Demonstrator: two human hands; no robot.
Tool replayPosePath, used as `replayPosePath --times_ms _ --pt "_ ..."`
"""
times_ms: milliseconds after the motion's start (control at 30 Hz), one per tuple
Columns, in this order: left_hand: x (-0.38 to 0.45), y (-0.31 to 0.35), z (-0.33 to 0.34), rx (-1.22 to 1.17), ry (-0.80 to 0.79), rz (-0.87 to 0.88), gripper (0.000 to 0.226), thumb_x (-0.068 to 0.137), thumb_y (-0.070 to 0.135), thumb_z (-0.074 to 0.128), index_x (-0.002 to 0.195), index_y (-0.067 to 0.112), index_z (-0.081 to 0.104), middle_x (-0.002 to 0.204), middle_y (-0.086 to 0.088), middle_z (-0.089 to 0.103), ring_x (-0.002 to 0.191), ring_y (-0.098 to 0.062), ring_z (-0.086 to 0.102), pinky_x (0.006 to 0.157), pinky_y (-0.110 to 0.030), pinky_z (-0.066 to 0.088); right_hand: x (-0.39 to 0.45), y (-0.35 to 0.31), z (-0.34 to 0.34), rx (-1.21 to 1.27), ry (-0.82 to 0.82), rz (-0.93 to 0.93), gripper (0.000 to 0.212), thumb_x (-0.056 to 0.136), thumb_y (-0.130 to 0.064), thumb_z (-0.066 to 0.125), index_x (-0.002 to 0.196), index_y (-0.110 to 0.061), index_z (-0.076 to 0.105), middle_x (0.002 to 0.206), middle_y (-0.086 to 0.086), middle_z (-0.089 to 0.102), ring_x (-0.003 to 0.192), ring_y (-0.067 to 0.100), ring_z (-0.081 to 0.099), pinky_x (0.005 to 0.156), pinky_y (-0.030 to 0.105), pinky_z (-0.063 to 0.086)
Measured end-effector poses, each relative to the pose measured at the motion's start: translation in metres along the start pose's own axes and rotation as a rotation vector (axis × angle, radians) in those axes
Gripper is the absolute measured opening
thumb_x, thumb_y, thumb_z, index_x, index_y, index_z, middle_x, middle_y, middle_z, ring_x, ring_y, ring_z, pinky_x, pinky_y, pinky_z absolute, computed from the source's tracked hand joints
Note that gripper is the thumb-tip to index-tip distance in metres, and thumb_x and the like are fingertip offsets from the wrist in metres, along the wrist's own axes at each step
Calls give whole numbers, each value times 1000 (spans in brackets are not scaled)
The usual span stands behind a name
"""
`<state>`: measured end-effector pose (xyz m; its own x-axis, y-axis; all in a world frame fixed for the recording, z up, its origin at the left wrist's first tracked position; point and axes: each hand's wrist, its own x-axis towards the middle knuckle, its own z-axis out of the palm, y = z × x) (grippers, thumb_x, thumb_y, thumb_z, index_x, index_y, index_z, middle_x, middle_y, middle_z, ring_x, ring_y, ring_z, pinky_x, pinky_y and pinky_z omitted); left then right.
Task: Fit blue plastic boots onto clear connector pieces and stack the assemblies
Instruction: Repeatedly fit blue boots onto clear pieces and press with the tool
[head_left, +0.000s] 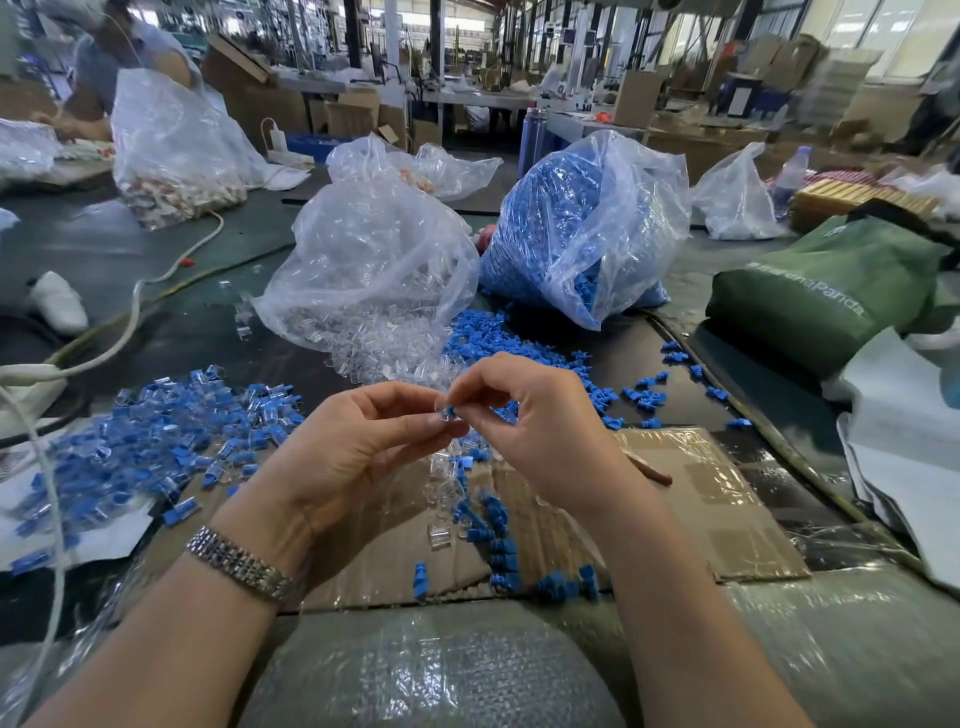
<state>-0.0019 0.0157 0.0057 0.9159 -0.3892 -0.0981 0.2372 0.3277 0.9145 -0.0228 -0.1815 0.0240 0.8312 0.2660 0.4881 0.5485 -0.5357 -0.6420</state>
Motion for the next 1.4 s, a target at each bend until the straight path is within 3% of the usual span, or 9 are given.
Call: replayPosePath --times_ms 567,733,833,900,967,1033,1133,1267,1400 --pt "4 -5 -8 83 -39 34 28 70 3 82 98 2 79 105 -23 75 100 -32 75 81 -28 60 -4 -4 -5 4 -36 2 14 89 -5 76 88 -16 68 82 -9 69 83 10 66 80 34 55" --pt "2 -3 -8 98 -49 58 23 76 1 77 99 3 79 107 -24 74 103 -33 74 82 -28 60 -3 -7 -14 75 -33 60 11 91 -18 77 96 -22 68 89 -11 70 91 8 68 84 22 54" --pt "1 -2 -8 63 -21 75 24 79 -2 74 102 -1 77 108 -28 73 104 -35 73 82 -28 60 -3 6 -25 -115 83 285 27 92 -41 72 113 -27 63 107 -13 65 102 3 61 90 20 49" --pt "2 -3 -7 43 -2 84 24 78 -2 73 102 -2 76 108 -29 72 104 -36 73 82 -28 60 -6 19 -32 -438 -33 606 56 90 -58 67 130 -21 55 131 0 53 122 17 51 106 40 46" --pt "2 -2 -6 22 16 96 23 77 -1 74 100 -2 77 107 -29 72 104 -36 73 82 -29 60 -9 28 -35 -628 -225 845 73 82 -69 68 127 -13 54 137 12 47 128 31 45 108 52 42" --pt "3 -2 -5 -2 33 105 22 75 0 74 97 -1 78 105 -29 73 102 -36 73 81 -28 60 -9 32 -35 -702 -318 886 64 80 -70 70 104 -11 58 126 15 55 119 34 51 102 51 47" --pt "3 -1 -4 -44 56 102 21 74 0 74 94 -2 77 104 -29 73 100 -35 74 77 -26 60 -8 31 -31 -709 -292 817 49 85 -57 70 74 -14 49 106 15 61 104 34 59 82 42 52" --pt "2 0 -3 -111 110 118 22 72 -2 73 94 -3 74 100 -27 74 94 -32 75 74 -27 62 -7 27 -30 -551 -221 856 34 89 -42 59 71 -15 52 83 11 57 78 29 56 57 33 33" --pt "1 1 -3 -143 144 138 24 73 0 73 96 -1 72 99 -21 75 89 -27 76 71 -27 63 -3 25 -42 -395 -159 858 29 90 -20 60 67 -13 43 63 5 41 56 22 39 52 30 28"
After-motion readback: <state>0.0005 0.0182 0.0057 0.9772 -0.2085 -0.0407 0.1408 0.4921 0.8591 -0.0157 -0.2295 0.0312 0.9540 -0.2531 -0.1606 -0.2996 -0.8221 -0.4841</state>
